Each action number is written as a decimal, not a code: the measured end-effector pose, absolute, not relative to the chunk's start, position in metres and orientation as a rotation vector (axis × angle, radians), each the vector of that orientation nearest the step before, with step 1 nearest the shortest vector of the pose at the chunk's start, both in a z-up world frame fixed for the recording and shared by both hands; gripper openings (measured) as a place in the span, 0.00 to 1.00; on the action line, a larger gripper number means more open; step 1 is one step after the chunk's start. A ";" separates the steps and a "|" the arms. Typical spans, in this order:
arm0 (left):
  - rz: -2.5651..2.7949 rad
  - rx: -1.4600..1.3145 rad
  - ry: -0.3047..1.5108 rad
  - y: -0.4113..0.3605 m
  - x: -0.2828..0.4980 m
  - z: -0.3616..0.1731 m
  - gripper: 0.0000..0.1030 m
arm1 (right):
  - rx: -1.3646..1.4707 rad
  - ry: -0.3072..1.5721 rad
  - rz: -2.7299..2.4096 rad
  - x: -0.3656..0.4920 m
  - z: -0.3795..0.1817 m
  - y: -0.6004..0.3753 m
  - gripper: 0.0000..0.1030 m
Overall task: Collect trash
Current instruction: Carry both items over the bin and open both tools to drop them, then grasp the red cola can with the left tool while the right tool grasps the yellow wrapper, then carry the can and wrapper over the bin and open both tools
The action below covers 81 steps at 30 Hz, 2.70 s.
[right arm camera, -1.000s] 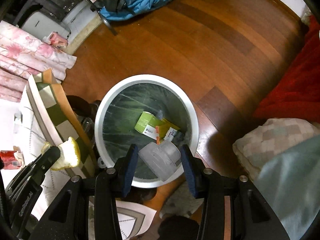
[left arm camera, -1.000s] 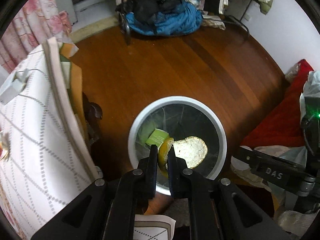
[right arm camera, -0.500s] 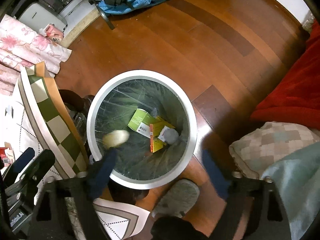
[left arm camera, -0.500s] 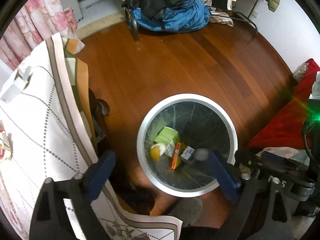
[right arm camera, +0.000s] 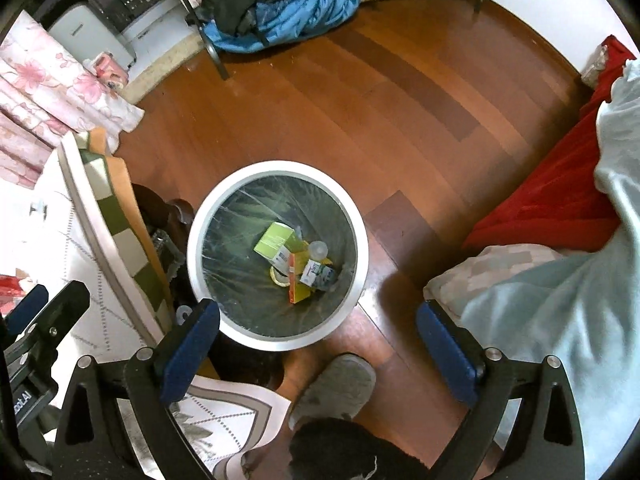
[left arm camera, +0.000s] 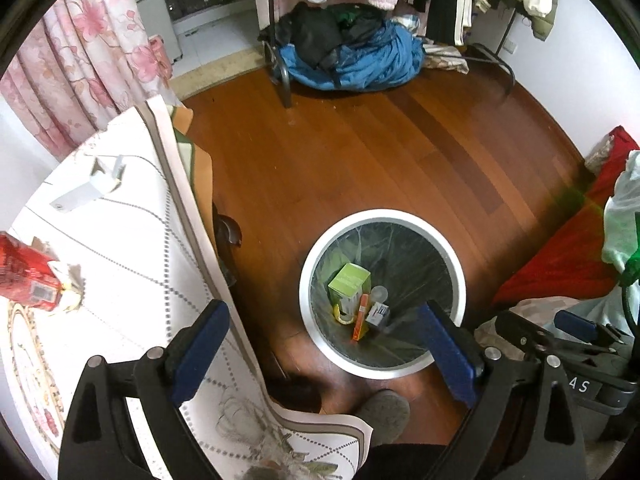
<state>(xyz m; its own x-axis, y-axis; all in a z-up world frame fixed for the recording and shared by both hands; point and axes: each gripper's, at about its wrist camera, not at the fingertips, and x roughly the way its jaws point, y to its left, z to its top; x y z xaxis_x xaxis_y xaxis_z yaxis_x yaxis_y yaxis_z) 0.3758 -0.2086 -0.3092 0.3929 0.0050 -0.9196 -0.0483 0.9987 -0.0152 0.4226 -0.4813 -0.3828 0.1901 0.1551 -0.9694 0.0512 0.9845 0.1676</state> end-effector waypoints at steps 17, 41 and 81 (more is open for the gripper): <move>0.424 -0.071 0.884 -0.024 0.292 -0.170 0.94 | 0.185 1.177 0.355 0.408 -0.241 -0.334 0.98; 0.514 -0.229 1.013 0.090 0.310 -0.269 0.63 | 0.268 1.421 0.624 0.438 -0.357 -0.127 0.78; 0.438 -0.146 0.857 0.022 0.245 -0.177 0.63 | 0.248 1.124 0.666 0.386 -0.240 -0.227 0.11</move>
<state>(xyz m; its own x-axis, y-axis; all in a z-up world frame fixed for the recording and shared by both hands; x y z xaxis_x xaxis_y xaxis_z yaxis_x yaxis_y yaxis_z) 0.2451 0.0218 -0.1767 0.5722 0.3137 -0.7578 -0.4296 0.9017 0.0489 0.3864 -0.2273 -0.2402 0.2652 0.6069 -0.7492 -0.3665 0.7822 0.5039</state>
